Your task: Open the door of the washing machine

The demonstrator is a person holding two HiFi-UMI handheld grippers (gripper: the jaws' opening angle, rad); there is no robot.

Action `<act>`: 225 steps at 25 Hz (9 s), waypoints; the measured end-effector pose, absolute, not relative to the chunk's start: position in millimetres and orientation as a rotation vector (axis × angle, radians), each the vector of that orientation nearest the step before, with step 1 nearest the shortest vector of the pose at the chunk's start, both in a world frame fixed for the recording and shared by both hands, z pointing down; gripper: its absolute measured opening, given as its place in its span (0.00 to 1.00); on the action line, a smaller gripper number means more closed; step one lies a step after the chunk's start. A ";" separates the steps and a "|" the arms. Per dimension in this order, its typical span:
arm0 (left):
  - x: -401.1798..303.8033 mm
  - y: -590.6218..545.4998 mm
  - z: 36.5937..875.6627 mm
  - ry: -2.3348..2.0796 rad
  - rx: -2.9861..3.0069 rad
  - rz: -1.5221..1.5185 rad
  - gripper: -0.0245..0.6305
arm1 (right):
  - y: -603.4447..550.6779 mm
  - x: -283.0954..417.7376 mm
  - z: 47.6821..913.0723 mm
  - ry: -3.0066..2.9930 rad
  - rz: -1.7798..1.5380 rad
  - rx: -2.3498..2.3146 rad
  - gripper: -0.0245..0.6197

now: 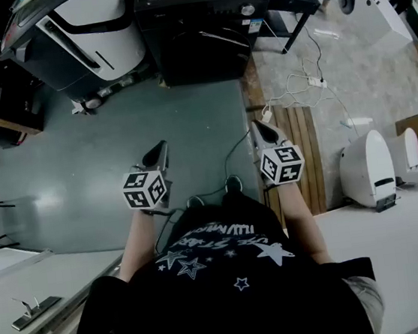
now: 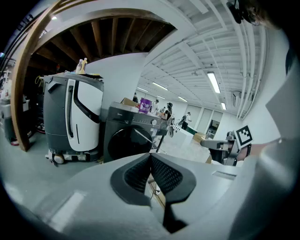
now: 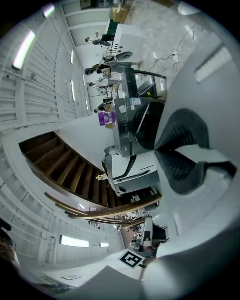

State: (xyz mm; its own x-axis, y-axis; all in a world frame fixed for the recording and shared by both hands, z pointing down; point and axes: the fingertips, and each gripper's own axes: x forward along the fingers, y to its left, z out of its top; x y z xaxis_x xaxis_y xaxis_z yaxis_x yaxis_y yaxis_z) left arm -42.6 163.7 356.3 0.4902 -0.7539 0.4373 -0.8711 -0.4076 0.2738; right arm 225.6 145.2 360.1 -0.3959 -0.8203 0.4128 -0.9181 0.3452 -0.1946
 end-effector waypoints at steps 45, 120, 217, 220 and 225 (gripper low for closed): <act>62.3 -45.2 363.6 -1.516 2.217 0.363 0.05 | -76.2 337.2 379.3 -2.464 0.643 1.427 0.48; 84.1 -272.9 576.5 -1.172 2.039 0.679 0.05 | -363.6 336.0 655.1 -1.928 0.248 0.905 0.29; -266.7 254.6 583.9 -1.871 1.348 0.219 0.05 | 43.9 -75.2 662.2 -2.031 0.747 0.925 0.22; -284.0 267.0 583.7 -1.898 1.312 0.194 0.05 | 46.0 -101.7 663.0 -2.040 0.778 0.941 0.22; -303.0 277.4 589.1 -1.917 1.262 0.178 0.05 | 45.6 -142.7 662.8 -2.054 0.835 0.959 0.23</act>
